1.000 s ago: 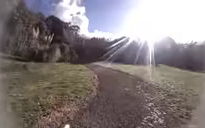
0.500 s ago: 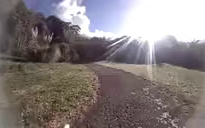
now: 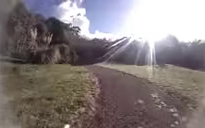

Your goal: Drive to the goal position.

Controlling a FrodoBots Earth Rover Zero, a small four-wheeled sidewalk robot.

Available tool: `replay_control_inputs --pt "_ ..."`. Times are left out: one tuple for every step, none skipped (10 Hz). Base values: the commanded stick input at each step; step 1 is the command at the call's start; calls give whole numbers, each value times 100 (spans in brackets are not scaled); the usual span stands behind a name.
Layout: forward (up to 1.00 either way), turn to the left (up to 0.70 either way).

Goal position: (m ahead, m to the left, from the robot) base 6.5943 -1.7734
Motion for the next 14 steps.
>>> replay_control_inputs --pt "70 0" --pt "70 0" --pt "70 0" --pt "70 0" --pt "70 0" --pt "70 0" --pt "70 0" --pt "70 0" --pt "70 0" --pt "70 0" --pt "70 0" --pt "70 0" --pt "70 0" --pt "70 0"
